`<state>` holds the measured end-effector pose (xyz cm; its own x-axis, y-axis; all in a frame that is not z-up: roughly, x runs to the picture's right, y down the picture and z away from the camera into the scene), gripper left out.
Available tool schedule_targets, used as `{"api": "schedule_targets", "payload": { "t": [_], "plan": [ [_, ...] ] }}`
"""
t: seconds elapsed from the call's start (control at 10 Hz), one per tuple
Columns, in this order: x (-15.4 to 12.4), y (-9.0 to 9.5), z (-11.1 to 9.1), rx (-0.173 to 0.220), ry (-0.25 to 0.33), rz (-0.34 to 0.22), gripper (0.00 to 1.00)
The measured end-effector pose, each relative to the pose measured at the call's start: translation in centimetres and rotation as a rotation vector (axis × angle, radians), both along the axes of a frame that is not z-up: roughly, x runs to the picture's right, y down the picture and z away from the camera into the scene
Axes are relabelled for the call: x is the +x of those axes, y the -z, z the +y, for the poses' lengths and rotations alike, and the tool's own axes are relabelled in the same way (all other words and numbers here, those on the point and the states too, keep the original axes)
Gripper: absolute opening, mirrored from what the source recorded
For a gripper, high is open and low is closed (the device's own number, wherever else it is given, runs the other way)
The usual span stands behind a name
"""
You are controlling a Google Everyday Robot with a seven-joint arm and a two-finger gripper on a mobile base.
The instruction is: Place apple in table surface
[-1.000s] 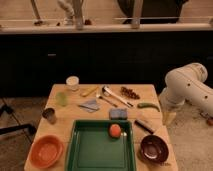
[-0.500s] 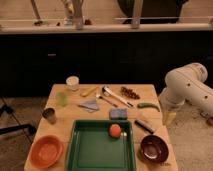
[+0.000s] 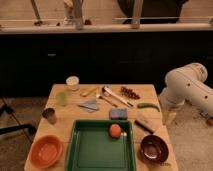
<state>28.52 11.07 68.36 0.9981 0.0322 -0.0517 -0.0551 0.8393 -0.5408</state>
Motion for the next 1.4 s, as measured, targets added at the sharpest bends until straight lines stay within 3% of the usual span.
{"api": "schedule_targets", "payload": {
  "t": [0.3, 0.4, 1.0, 1.2, 1.4],
  "plan": [
    [0.0, 0.0, 0.0, -0.001, 0.011, -0.012, 0.80],
    [-0.5, 0.2, 0.3, -0.008, 0.041, -0.049, 0.80],
    [-6.1, 1.5, 3.4, -0.051, 0.570, -0.492, 0.80],
    [-7.5, 2.1, 4.3, -0.060, 0.695, -0.596, 0.80],
    [-8.2, 2.3, 4.7, -0.060, 0.744, -0.637, 0.80]
  ]
}}
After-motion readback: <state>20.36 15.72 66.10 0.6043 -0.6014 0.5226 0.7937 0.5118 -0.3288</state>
